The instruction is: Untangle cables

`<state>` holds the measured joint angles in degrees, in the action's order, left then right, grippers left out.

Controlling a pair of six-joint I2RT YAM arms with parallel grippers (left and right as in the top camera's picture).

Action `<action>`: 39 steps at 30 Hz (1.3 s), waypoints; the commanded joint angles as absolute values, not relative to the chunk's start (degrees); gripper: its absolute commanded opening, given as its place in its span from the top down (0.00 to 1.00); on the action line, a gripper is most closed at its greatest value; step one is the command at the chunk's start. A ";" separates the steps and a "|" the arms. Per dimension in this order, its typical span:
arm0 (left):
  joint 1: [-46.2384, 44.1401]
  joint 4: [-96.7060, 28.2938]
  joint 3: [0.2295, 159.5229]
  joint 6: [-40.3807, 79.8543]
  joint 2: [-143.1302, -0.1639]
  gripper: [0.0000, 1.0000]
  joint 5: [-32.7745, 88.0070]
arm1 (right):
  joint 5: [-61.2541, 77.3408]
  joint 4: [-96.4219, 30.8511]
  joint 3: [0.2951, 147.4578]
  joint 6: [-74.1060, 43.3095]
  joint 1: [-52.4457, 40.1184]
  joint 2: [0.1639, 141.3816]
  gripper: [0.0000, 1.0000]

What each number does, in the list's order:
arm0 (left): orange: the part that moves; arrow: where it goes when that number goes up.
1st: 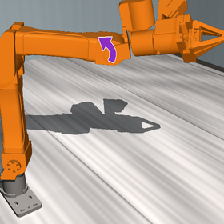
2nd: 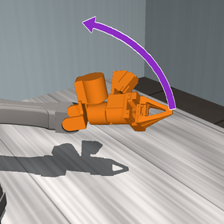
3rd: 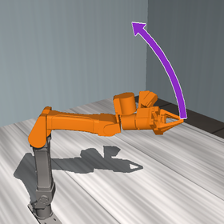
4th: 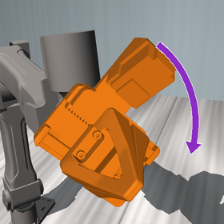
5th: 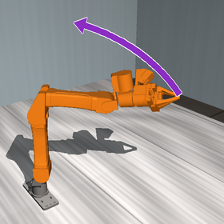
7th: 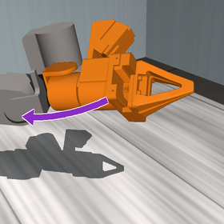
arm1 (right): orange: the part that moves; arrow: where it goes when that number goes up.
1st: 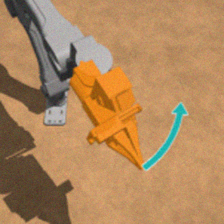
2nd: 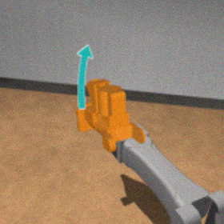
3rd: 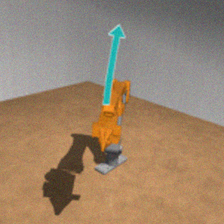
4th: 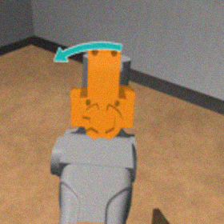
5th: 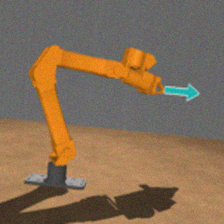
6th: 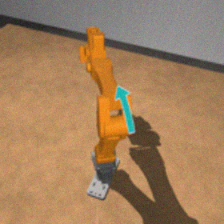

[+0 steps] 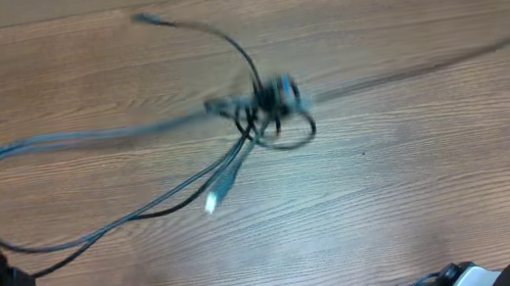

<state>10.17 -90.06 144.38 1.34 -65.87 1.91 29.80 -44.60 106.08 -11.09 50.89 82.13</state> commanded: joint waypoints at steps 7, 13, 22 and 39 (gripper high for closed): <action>10.59 -89.45 143.79 2.50 -67.85 0.96 -7.03 | 29.98 -44.42 106.56 -10.46 38.59 83.53 0.96; 10.57 -89.34 143.70 2.07 -68.34 0.96 -0.93 | 26.17 -48.40 106.52 -5.96 23.20 84.01 0.96; 10.52 -82.67 142.91 -0.69 -78.78 0.96 29.23 | 20.53 -52.05 106.50 0.73 -3.05 84.44 0.96; 8.91 -67.59 143.11 4.89 -93.45 0.96 62.08 | 35.79 -60.42 106.50 19.09 -23.75 84.64 0.20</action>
<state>9.34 -68.97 141.84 1.96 -95.81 52.16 30.85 -60.23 106.08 10.55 -21.41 84.99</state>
